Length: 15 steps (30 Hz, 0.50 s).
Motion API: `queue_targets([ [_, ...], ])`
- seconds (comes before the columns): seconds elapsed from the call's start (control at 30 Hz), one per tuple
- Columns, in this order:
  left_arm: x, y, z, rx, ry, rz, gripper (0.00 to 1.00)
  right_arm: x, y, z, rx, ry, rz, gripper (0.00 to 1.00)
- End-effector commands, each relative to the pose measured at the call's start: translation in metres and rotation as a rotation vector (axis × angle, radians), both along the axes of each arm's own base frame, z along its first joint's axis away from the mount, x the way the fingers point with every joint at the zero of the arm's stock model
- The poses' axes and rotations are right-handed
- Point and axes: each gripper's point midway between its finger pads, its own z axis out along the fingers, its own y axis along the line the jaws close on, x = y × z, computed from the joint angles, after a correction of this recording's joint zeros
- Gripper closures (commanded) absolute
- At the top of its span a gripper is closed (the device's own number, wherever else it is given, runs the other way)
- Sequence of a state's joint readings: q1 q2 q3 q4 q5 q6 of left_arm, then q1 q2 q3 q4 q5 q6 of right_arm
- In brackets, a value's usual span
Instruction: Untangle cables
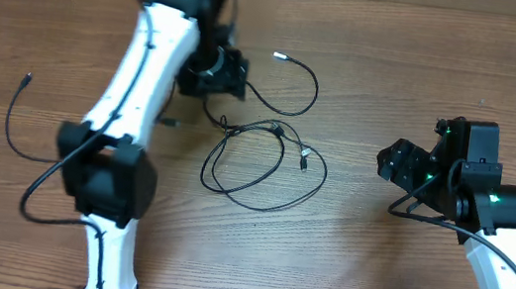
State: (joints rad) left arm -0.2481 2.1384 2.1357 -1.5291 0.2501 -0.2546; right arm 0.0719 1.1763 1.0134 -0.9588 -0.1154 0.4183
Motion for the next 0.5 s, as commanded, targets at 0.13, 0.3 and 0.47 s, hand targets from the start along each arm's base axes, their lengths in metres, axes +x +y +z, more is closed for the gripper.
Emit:
queue_targets([
  [0.13,-0.015,-0.023,-0.032,0.029,0.106,-0.049,0.43,0.004,-0.002,0.008,-0.006,-0.027,-0.009,0.19],
  [0.3,-0.02,-0.018,-0.032,0.045,0.132,-0.043,0.45,0.004,-0.002,0.008,-0.006,-0.027,-0.009,0.19],
  [0.47,-0.034,-0.003,-0.033,0.14,0.184,-0.021,0.45,0.004,-0.002,0.008,-0.006,-0.027,-0.009,0.19],
])
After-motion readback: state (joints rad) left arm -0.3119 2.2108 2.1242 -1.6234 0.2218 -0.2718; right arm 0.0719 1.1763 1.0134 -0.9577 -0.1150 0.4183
